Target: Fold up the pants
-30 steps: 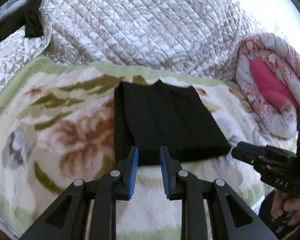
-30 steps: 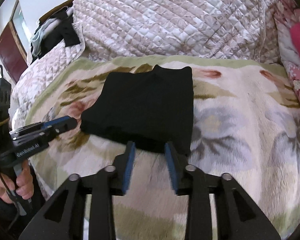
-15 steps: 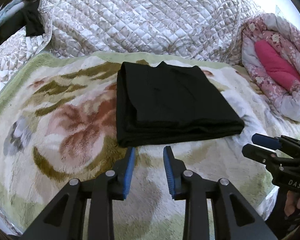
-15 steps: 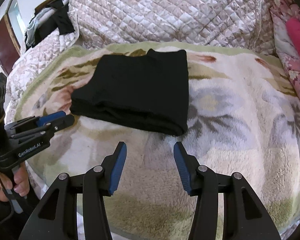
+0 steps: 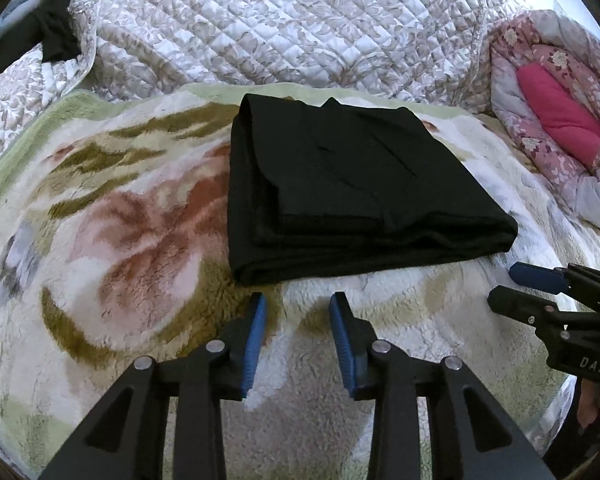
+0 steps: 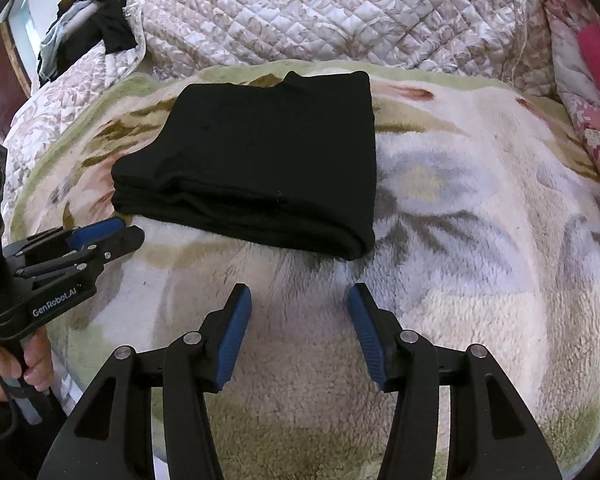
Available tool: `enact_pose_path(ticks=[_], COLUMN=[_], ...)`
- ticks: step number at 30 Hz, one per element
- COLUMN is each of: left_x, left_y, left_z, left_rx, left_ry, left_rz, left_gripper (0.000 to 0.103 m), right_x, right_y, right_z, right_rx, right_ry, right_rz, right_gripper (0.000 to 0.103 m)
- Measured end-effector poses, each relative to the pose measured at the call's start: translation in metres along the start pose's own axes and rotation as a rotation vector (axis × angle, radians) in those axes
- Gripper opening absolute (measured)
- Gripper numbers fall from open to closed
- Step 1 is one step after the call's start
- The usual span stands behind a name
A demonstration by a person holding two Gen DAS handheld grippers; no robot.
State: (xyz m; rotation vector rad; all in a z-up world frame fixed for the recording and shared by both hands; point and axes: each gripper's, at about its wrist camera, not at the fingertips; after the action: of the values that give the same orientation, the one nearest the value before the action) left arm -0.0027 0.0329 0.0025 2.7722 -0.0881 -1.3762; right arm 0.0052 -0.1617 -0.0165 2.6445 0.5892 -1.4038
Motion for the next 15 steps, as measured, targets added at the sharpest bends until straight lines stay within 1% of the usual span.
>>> enact_pose_path(ticks=[5,8,11,13,14,15], left_x=[0.001,0.0,-0.005,-0.015,-0.02,-0.023], left_y=[0.0,0.0,-0.002,-0.002,-0.001,0.001], left_z=[0.001,0.0,-0.003,-0.012,-0.018,-0.025], left_rx=[0.0,-0.003,-0.023,-0.027,-0.025,-0.021], left_ry=[0.002,-0.005,-0.005,0.032,0.059,0.08], left_rz=[0.001,0.003,0.022,0.04,0.045,0.053], left_gripper=[0.038,0.038,0.038,0.038,0.038,0.038], right_x=[0.001,-0.003,-0.017,-0.021,-0.023,-0.024], right_y=[-0.001,0.001,0.007,0.011,0.013,0.015], right_z=[0.0,-0.002,-0.008,-0.013,-0.017,-0.019], right_rx=[0.0,0.017,0.048,0.055,0.062,0.067], right_ry=[0.001,-0.004,0.055,0.085,0.096,0.107], right_rz=[0.005,-0.009,-0.032,-0.024,-0.02,-0.017], right_gripper=[0.055,0.055,0.055,0.047,0.038,0.034])
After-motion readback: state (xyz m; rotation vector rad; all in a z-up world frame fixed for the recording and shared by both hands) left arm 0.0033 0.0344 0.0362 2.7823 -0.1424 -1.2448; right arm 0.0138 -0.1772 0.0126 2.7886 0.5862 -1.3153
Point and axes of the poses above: each gripper's, at about its wrist camera, not at the fingertips, and x roughly the way its jaws point, y to its right, z to its underside, and after that the axes turned 2 degrees about -y, right-handed
